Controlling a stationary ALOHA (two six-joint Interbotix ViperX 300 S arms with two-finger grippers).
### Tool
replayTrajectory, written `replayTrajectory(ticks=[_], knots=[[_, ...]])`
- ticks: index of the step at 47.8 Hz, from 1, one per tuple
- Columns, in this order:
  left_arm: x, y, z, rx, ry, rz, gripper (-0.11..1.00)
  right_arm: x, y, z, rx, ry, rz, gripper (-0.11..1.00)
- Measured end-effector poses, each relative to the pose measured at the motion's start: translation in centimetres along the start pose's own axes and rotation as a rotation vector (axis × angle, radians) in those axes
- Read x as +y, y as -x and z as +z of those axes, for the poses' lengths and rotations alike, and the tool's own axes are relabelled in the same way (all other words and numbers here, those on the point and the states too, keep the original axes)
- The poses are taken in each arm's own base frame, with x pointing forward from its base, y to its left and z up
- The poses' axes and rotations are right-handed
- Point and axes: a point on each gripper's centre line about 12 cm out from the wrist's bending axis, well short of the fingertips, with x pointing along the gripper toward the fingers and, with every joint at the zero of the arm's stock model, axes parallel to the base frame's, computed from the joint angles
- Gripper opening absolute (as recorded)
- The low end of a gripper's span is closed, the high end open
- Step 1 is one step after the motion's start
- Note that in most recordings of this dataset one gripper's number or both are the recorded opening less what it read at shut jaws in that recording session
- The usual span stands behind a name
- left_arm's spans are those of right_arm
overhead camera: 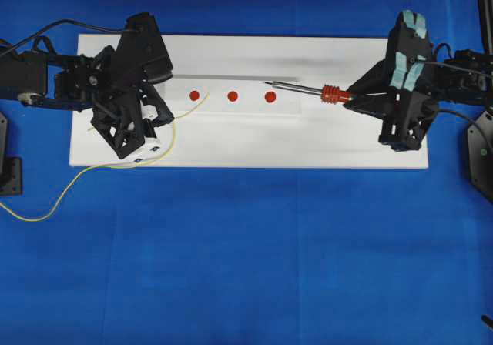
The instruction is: Touch the tip of the soldering iron to the tip of the solder at the mark.
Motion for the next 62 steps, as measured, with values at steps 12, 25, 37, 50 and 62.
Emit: replayTrajectory(ticks=[12, 25, 37, 50, 62], knots=[[0.0, 0.0, 0.0, -0.001, -0.002, -0.001, 0.02, 0.0, 0.0, -0.3, 0.02, 0.0, 0.001, 0.06], [-0.2, -0.1, 0.6, -0.01, -0.002, -0.004, 0.02, 0.0, 0.0, -0.7, 0.055, -0.002, 0.002, 0.06], [-1.2, -1.5, 3.3, -0.035, -0.006, -0.012, 0.02, -0.1, 0.0, -0.7, 0.054, -0.006, 0.001, 0.06], [-2.1, -4.6, 5.9, -0.006, -0.012, -0.003, 0.02, -0.1, 0.0, -0.7, 0.054, -0.005, 0.001, 0.06], [-2.3, -7.4, 5.6, 0.047, -0.013, 0.01, 0.02, -0.1, 0.0, -0.7, 0.053, -0.005, 0.001, 0.06]])
